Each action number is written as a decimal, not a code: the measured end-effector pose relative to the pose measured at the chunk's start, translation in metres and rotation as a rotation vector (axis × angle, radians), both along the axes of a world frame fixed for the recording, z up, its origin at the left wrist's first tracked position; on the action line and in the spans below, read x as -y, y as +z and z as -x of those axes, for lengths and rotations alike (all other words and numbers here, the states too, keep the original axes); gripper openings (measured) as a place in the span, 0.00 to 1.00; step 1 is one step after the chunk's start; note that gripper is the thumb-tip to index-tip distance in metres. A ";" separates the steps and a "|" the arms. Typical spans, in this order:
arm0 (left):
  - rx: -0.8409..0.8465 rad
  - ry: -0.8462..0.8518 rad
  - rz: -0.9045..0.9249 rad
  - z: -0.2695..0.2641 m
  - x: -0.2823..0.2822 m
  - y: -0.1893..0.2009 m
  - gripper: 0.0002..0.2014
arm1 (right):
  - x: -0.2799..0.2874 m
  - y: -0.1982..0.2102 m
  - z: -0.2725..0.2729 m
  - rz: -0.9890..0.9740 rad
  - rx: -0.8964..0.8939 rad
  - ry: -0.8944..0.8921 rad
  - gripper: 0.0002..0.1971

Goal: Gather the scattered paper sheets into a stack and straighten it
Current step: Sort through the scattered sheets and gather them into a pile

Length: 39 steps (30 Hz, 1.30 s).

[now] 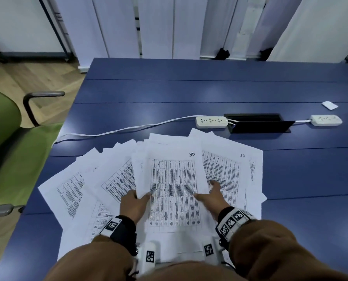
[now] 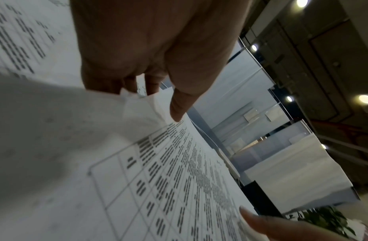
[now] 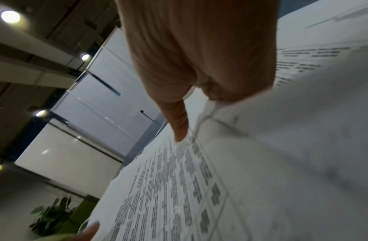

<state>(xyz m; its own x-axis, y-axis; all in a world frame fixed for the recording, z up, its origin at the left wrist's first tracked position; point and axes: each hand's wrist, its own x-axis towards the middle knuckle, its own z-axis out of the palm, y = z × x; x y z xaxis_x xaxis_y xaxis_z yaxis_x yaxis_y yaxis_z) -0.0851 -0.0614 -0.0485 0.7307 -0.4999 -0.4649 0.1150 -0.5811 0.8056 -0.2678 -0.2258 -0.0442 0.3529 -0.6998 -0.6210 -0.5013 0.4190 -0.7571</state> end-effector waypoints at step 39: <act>-0.046 0.164 -0.034 -0.025 -0.039 -0.008 0.18 | 0.049 0.006 0.077 0.310 -0.440 -0.116 0.44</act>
<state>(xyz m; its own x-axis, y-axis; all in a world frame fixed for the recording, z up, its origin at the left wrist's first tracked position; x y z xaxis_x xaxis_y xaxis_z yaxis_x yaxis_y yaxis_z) -0.0598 -0.0221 -0.0562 0.7792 -0.3589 -0.5138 0.2467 -0.5780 0.7779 -0.3446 -0.2744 -0.0387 0.0163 -0.8920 -0.4517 -0.7624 0.2812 -0.5828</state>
